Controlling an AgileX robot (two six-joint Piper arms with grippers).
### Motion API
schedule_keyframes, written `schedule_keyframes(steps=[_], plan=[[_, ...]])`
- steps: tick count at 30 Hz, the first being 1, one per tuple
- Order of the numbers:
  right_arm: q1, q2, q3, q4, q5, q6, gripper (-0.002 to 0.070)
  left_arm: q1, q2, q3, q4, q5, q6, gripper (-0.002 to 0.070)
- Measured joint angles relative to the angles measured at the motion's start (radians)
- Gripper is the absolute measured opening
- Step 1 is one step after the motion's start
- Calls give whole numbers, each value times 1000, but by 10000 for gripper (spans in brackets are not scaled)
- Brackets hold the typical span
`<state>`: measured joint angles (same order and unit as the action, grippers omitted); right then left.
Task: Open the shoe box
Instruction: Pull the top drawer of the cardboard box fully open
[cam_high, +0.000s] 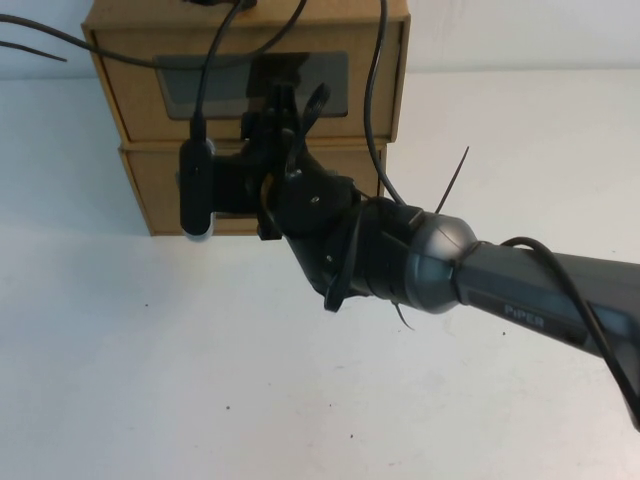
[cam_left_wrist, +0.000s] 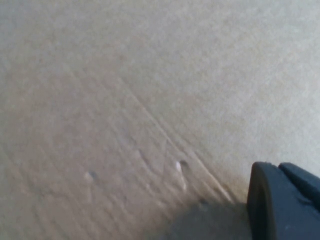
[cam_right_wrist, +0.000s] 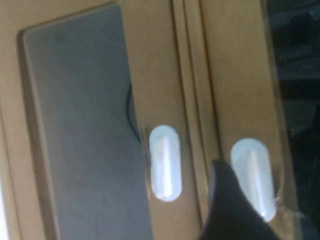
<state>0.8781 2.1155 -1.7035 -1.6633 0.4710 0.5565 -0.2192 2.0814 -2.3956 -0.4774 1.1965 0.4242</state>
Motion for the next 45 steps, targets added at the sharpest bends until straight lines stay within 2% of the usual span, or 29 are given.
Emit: schedule_keyframes(steps=[19,26,34,36,41,45], plan=[[-23,33,-10,-12,-20,-2,279,0,1,0,0,2,0,-5],[-23,33,-10,-17,-12,-4,219,0,1,0,0,2,2,-5],[-23,33,-12,-19,-12,-4,197,0,1,0,0,2,2,-5],[-23,33,-12,-21,-12,-4,168,0,1,0,0,2,3,-5],[-24,34,-14,-24,-11,-4,27,0,1,0,0,2,3,-5],[-24,34,-14,-15,-7,-4,10,0,1,0,0,2,1,-5]])
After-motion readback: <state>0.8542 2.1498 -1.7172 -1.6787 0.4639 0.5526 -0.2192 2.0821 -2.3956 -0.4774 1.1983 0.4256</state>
